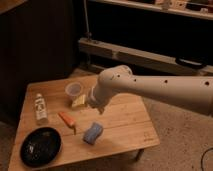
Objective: Wipe the white sponge on the table
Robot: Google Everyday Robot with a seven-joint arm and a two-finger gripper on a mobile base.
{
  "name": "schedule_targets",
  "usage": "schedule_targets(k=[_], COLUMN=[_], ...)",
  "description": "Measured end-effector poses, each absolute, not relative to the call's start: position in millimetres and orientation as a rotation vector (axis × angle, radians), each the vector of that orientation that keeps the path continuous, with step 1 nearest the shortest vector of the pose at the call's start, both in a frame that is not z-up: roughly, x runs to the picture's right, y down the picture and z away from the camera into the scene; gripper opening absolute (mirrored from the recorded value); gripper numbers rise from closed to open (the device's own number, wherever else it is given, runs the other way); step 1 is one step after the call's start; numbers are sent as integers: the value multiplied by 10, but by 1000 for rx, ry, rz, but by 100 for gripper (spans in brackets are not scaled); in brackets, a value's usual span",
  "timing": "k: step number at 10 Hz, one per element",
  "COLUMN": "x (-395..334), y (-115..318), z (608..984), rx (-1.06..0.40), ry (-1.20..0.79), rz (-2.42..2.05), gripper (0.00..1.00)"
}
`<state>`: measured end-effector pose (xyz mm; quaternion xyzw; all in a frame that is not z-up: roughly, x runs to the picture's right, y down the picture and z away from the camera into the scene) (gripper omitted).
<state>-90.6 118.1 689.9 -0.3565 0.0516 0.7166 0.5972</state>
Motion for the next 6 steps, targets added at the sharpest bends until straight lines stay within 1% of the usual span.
schedule_targets(k=[3, 6], x=[-613, -295], y=[1511, 1713], z=[7184, 7406], rx=[-814, -872], ry=[159, 161], rz=[1749, 1829], gripper=[80, 80])
